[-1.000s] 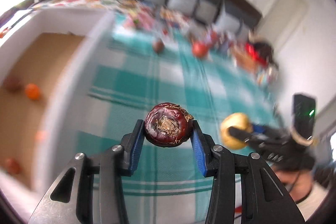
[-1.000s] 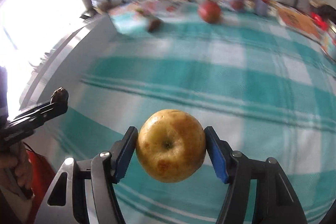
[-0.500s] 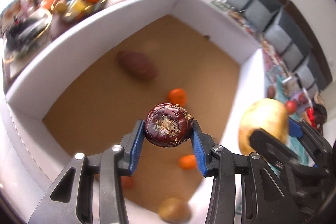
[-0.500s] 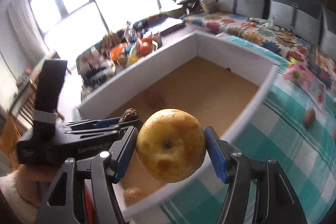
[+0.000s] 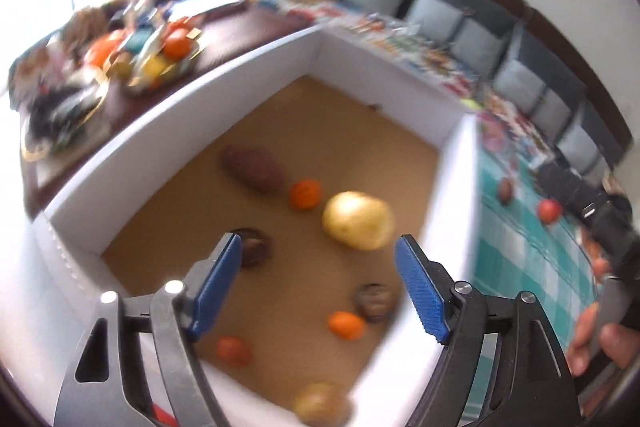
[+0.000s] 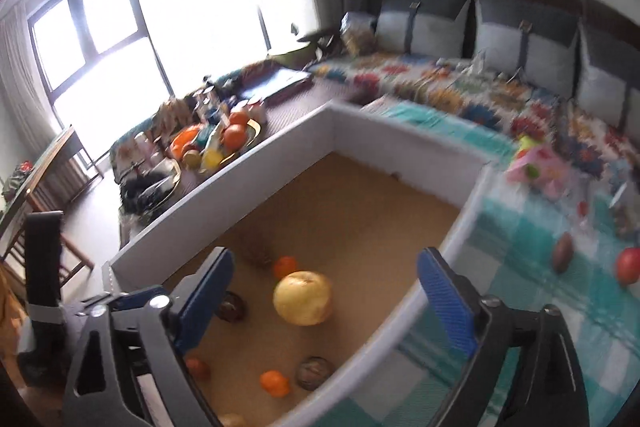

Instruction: Organize fruits

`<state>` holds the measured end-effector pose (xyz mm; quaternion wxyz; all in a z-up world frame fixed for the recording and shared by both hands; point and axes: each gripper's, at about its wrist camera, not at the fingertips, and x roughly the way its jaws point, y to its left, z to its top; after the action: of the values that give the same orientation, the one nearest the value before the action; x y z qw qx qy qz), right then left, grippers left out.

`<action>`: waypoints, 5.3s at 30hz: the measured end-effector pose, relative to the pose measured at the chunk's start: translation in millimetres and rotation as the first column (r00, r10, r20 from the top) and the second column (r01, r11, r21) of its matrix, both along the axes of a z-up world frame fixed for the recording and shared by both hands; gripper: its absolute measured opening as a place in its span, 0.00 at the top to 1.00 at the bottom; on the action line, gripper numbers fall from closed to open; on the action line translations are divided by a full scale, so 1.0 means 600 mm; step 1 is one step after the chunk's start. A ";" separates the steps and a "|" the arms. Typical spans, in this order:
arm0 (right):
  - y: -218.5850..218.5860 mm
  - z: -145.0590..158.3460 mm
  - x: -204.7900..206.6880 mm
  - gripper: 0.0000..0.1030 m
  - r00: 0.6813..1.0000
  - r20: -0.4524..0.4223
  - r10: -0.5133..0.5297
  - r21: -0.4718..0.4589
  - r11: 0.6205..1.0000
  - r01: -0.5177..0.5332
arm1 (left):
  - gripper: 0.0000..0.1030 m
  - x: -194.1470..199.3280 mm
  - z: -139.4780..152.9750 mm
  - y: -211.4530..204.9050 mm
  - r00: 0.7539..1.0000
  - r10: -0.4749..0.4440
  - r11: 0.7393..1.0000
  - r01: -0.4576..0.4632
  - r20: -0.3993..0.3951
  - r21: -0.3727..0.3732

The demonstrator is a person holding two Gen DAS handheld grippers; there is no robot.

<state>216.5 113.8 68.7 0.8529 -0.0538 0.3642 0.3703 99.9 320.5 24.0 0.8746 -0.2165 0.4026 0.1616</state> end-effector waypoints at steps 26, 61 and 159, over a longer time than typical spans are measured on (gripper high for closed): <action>-0.655 -0.309 -0.098 0.00 0.819 -0.069 -0.570 -0.298 0.795 0.529 | 0.10 0.129 -0.228 -0.526 0.843 -0.521 0.825 0.538 -0.134 0.175; -0.648 -0.311 -0.097 0.00 0.817 -0.065 -0.572 -0.302 0.792 0.531 | 0.05 0.130 -0.235 -0.528 0.851 -0.512 0.825 0.525 -0.118 0.207; -0.506 -0.248 0.409 0.04 0.868 -0.051 -0.494 -0.137 0.864 0.484 | 0.02 0.167 -0.238 -0.452 0.861 -0.494 0.836 0.509 -0.122 0.206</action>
<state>462.1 -189.6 -79.9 0.8979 0.0051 0.4232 0.1213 200.3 49.4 -118.6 0.8921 0.0049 0.4512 -0.0207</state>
